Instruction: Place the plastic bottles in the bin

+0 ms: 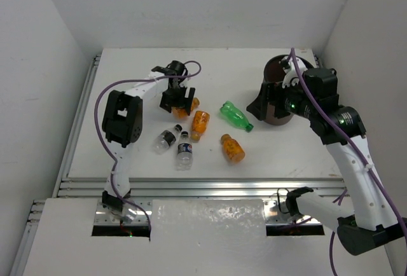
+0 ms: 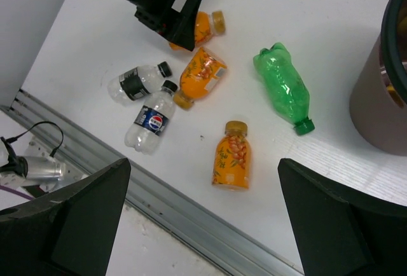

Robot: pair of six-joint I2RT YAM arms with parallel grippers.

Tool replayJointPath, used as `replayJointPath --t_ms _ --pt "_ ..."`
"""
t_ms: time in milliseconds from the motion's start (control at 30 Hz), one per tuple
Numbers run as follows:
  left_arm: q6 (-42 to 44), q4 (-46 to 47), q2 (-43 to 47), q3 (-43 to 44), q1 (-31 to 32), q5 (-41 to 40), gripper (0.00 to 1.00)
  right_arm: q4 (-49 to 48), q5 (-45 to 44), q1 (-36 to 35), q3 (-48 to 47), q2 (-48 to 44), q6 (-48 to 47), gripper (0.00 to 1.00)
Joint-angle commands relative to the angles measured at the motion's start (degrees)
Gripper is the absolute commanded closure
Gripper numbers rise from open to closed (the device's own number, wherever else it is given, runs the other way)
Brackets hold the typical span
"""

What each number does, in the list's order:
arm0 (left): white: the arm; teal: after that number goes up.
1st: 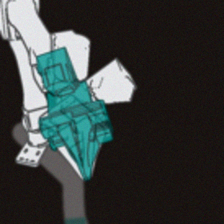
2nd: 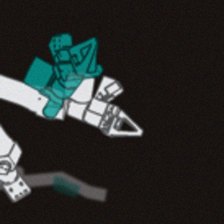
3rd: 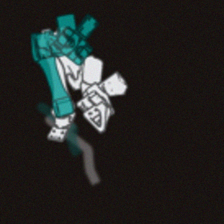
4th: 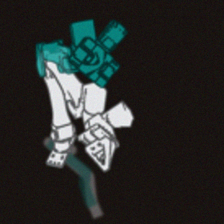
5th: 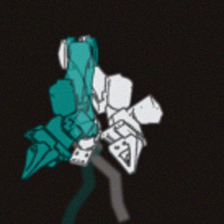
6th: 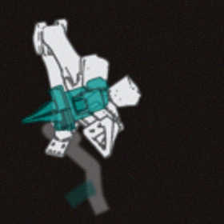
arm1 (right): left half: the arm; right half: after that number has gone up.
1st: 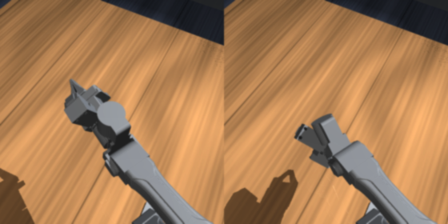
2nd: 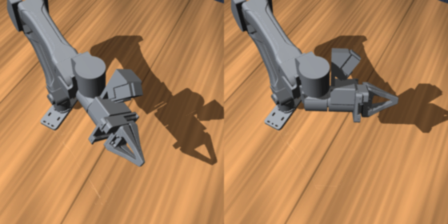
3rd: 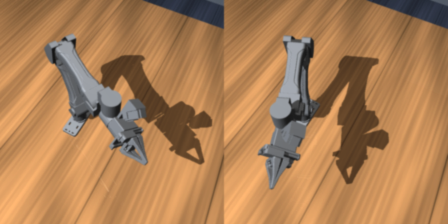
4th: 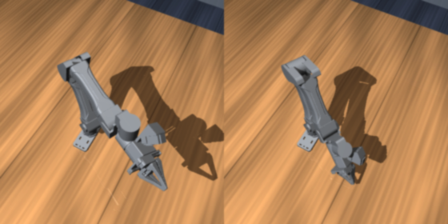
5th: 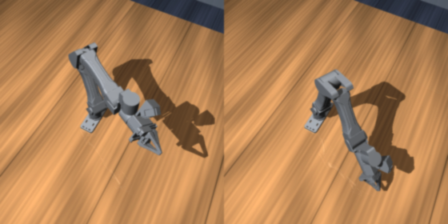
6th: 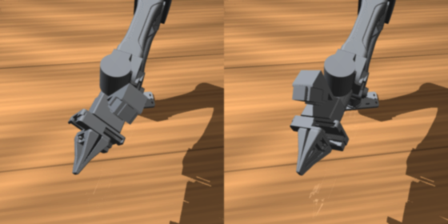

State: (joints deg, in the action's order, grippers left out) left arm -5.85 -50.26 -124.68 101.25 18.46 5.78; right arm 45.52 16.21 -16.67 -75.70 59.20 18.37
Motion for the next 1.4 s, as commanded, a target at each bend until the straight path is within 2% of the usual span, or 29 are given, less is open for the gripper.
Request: replayJointPath --t_ms 0,33,67,200,333,367,433,500,600,700,733,833,933,1033,1200,1233,1267,1333,1367 --pt "0.14 1.12 -0.12 1.58 0.26 -1.82 0.22 -3.41 2.51 -0.47 0.64 -1.1 0.09 0.01" --pt "-1.08 1.13 -0.73 1.75 -0.09 -4.09 0.27 -3.68 2.69 -0.56 0.73 -1.19 0.26 0.01" --pt "-1.79 1.39 -0.91 1.67 -0.26 -4.81 0.42 -3.77 2.86 -0.47 0.82 -1.28 0.35 0.01" --pt "-5.31 1.66 0.31 1.93 -1.76 -9.38 0.78 -4.64 3.74 -0.56 2.13 -1.02 0.79 0.01" --pt "-8.12 4.1 7.68 -0.08 -1.67 -10.44 0.9 -10.51 7.07 -0.74 6.17 -0.4 2.54 0.01" --pt "-8.65 5.6 9.96 -1.48 -1.5 -9.74 0.94 -12.54 10.39 -0.74 7.4 -0.05 3.33 0.01" --pt "-9.7 10.94 18.13 -7.36 -0.88 -7.99 0.98 -19.19 14.18 -0.74 11.09 0.74 6.66 0.01" --pt "-11.02 12.46 24.8 -12.28 -0.7 -7.28 1.0 -23.35 18.23 -0.82 13.55 1.7 10.26 0.01" --pt "-12.43 16.58 33.5 -19.13 -0.27 -0.44 1.0 -32.14 19.74 -1.53 15.93 3.46 15.09 0.01" --pt "-13.22 22.73 40.8 -24.59 1.14 10.87 1.0 -43.12 20.96 -2.05 17.86 5.65 21.32 0.01" --pt "-13.31 23.79 42.4 -25.74 2.1 13.18 1.0 -48.71 21.67 -2.14 18.04 6.36 22.57 0.01" --pt "-13.93 27.31 47.5 -28.56 5.18 18.12 1.0 -55.33 25.18 -2.93 15.94 10.84 25.92 0.01" --pt "-14.98 30.03 50.76 -30.23 8.68 20.22 1.0 -58.25 25.72 -4.6 12.69 15.14 26.63 0.01" --pt "-15.77 31.8 52.17 -31.29 11.07 21.9 1.0 -56.77 23.7 -6.45 9.62 18.4 26.19 0.01" --pt "-16.48 34.7 52.7 -32.52 13.97 23.66 1.0 -57.21 22.29 -7.85 8.91 20.87 26.45 0.03" --pt "-16.48 34.96 52.79 -32.52 14.06 23.75 1.0 -57.21 22.72 -8.12 8.82 21.3 26.37 0.09" --pt "-16.74 35.05 52.7 -32.43 14.06 22.97 1.0 -57.29 23.77 -8.29 8.9 21.22 26.37 0.42" --pt "-16.74 33.57 52.53 -31.04 14.15 19.55 0.81 -55.72 23.79 -8.29 9.08 20.0 26.02 0.65" --pt "-16.65 32.52 52.52 -30.59 14.06 15.96 0.73 -54.49 21.78 -8.21 9.25 19.21 25.06 1.0"
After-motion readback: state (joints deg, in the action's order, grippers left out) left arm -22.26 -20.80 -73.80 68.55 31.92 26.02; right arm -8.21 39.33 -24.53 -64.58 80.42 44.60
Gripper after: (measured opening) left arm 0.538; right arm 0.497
